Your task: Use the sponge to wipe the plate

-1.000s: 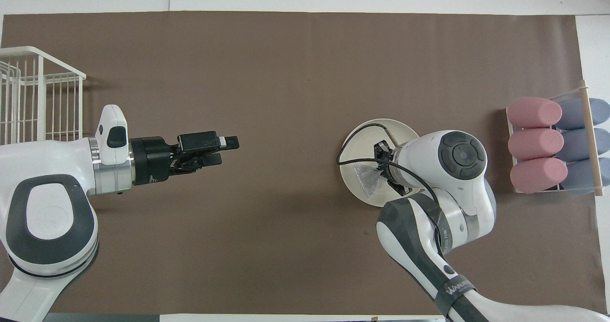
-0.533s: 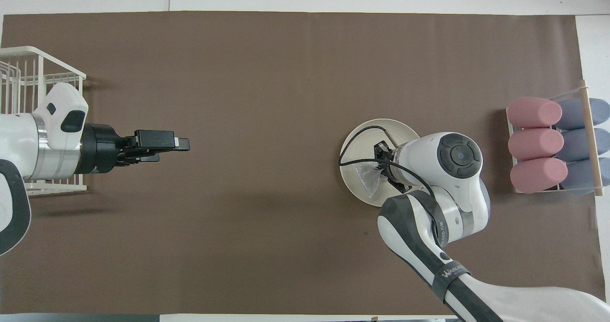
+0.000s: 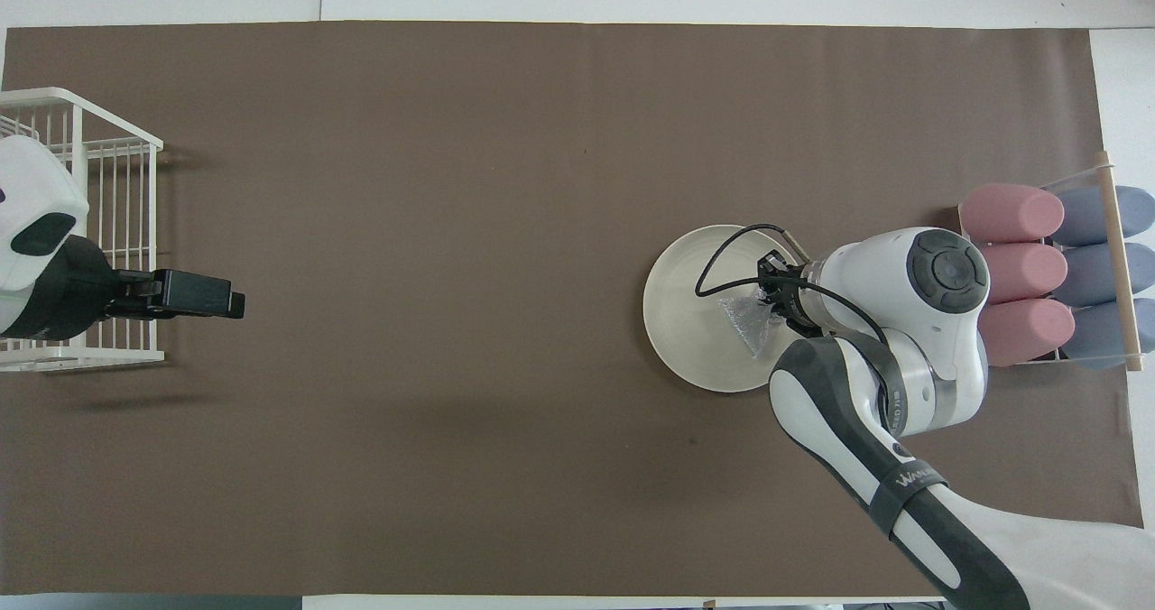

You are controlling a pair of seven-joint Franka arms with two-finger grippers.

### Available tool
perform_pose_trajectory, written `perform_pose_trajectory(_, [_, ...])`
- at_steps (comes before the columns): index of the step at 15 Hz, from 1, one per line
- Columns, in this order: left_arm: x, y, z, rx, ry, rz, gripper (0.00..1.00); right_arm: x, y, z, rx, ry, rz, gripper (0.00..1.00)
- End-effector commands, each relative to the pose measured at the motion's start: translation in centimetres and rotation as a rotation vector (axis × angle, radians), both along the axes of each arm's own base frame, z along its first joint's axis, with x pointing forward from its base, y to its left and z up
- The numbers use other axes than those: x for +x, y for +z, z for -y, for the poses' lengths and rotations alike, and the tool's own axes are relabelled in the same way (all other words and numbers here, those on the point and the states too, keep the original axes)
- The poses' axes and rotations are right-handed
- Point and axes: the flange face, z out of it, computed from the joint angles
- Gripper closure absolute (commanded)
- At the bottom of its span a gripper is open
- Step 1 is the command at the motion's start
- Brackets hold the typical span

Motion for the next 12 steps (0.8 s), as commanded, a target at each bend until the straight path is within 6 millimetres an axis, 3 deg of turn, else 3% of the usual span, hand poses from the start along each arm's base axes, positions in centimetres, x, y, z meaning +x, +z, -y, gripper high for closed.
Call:
perform_pose_trajectory(1, [-0.1,0.9,-0.5,0.070,-0.001,-0.017,0.00,-0.1,-0.4,-0.8,0.005,-0.005,0.003,1.00])
perform_pose_trajectory(7, [-0.3,1.4,-0.8,0.067,0.005,0.004,0.00,-2.3,-0.2,-7.6,0.021,-0.151,-0.019,1.00])
perform_pose_trajectory(12, [-1.5,3.3,-1.0,0.068,0.010,0.035,0.00,-2.4,-0.1,-8.2,0.055,-0.196,-0.031,1.00])
